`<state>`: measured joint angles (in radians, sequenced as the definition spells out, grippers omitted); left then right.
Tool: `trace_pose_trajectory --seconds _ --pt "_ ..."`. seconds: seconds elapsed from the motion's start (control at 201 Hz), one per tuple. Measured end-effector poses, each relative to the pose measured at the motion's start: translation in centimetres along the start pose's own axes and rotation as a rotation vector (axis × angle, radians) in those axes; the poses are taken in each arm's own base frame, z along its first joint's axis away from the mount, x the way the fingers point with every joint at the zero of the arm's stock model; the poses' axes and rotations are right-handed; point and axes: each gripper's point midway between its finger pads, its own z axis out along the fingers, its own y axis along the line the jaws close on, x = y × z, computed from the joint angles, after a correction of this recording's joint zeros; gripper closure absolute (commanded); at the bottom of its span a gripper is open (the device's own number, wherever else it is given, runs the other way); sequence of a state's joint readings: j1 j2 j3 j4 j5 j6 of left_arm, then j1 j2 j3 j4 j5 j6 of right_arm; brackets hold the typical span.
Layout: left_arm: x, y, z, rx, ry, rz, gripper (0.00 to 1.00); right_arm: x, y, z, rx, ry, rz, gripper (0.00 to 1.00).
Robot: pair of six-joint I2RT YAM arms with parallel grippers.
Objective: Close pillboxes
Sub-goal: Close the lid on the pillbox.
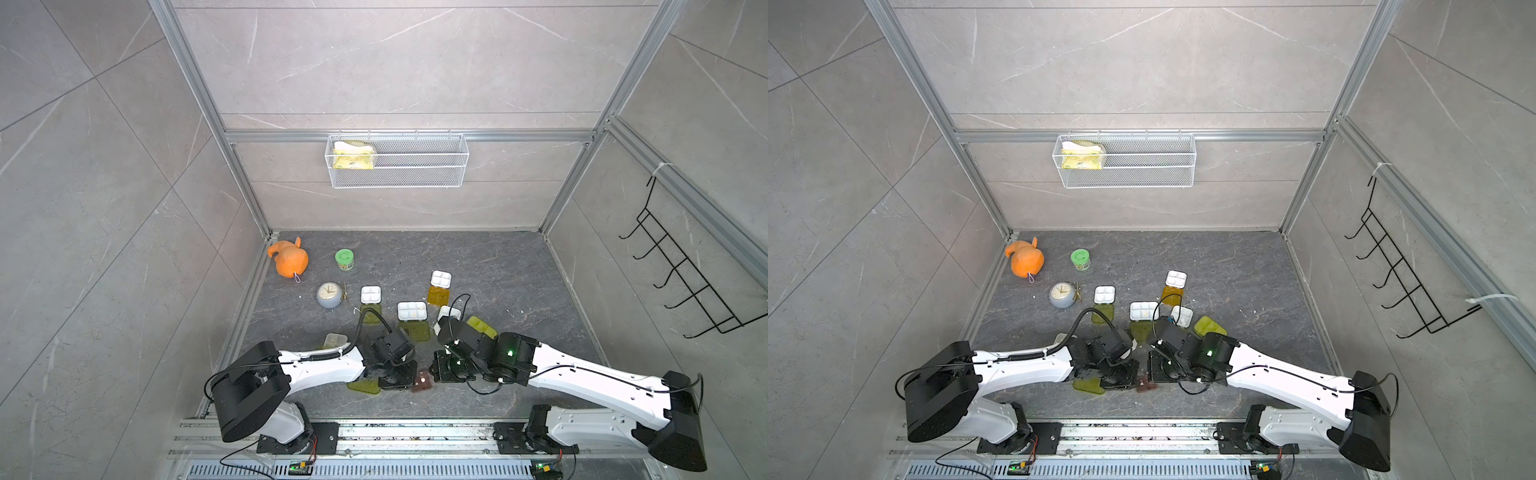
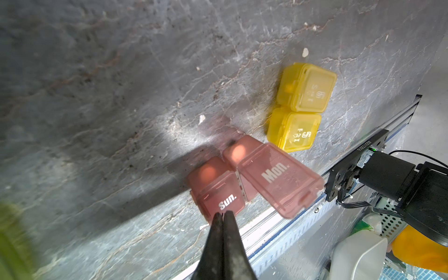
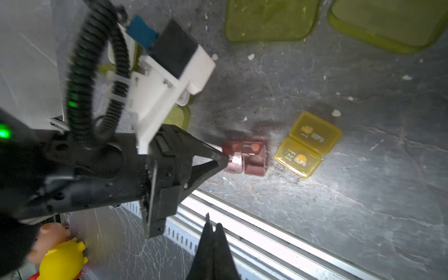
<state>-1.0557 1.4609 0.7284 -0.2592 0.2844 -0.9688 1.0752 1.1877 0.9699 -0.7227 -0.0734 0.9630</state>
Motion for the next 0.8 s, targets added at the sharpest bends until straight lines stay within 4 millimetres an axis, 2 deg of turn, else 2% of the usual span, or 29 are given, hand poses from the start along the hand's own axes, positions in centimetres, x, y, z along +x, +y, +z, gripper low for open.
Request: trace_pose_trajectory --seconds 0.1,0.284,0.408,0.801 --pt "0.0 0.0 -0.1 -0.001 -0.005 0.001 1.00 -1.0 0.3 0.0 0.009 -0.006 -0.005 1.00" --pt "-0.2 0.1 -0.2 -0.008 -0.014 0.001 0.97 -2.1 -1.8 1.9 0.072 0.037 0.032 1.00" --pt "-0.3 -0.1 -0.5 -0.005 -0.024 0.003 0.97 -2.4 -2.4 3.3 0.081 0.080 0.046 1.00" --pt "-0.7 -0.9 -0.9 0.011 -0.035 0.008 0.97 -2.5 -1.8 6.7 0.032 0.154 0.050 1.00"
